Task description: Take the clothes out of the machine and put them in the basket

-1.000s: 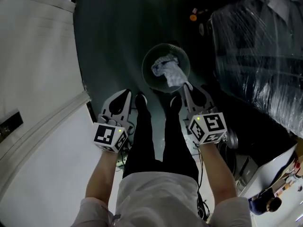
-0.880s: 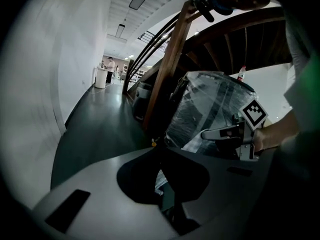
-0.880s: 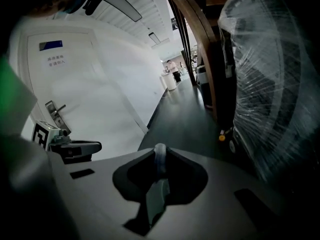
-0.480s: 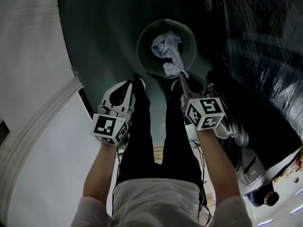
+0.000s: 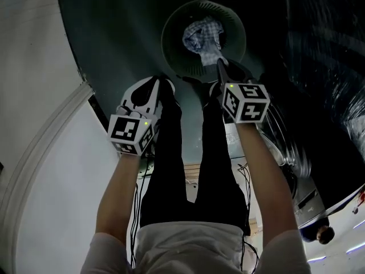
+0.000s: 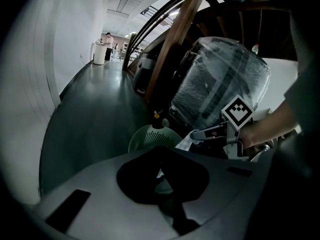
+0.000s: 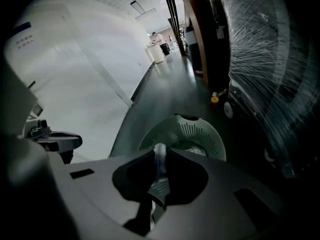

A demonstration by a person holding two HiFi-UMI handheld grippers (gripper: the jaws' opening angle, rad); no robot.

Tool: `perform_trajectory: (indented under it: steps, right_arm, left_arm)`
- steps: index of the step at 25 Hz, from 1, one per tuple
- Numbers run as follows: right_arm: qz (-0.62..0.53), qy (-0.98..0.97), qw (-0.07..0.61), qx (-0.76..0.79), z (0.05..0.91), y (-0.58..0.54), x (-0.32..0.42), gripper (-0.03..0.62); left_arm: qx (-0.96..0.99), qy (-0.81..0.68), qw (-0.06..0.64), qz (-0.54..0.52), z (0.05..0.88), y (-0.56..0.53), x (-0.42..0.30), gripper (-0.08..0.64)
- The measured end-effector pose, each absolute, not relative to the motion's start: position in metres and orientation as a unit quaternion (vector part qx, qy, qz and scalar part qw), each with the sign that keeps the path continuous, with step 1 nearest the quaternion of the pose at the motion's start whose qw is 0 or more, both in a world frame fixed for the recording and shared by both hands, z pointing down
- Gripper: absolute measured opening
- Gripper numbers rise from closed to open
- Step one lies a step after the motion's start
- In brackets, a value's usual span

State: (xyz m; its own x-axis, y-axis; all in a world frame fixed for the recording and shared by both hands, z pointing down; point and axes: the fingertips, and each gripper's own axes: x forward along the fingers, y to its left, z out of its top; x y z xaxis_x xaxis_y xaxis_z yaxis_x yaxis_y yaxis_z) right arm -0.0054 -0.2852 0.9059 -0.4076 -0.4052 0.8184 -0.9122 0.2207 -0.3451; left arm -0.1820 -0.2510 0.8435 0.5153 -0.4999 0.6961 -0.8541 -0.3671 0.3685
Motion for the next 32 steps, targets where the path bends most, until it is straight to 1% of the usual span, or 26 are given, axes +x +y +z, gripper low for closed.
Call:
perform_trajectory:
  steps: [3, 7, 10, 14, 15, 32]
  right_arm:
    - [0.411, -0.72, 0.325, 0.455, 0.924, -0.29, -0.002, 0.035]
    - [0.408, -0.712, 0.345, 0.455, 0.94, -0.296, -0.001, 0.041]
    - [0.415, -0.706, 0.352, 0.454, 0.949, -0.295, -0.002, 0.06]
    - [0.425, -0.696, 0.35, 0.461, 0.954, -0.294, -0.001, 0.157]
    - [0.426, -0.695, 0.35, 0.462, 0.954, -0.294, -0.001, 0.163]
    - [0.439, -0.689, 0.35, 0.459, 0.957, -0.277, -0.017, 0.155]
  left_arm:
    - [0.781, -0.427, 0.39, 0.233, 0.856, -0.257, -0.179, 0.02]
    - [0.78, -0.425, 0.392, 0.24, 0.872, -0.27, -0.176, 0.02]
    - [0.775, -0.427, 0.399, 0.238, 0.881, -0.275, -0.175, 0.02]
    - [0.773, -0.428, 0.405, 0.237, 0.887, -0.275, -0.175, 0.02]
    - [0.772, -0.427, 0.406, 0.238, 0.887, -0.274, -0.175, 0.02]
    - [0.775, -0.433, 0.403, 0.224, 0.878, -0.277, -0.172, 0.02]
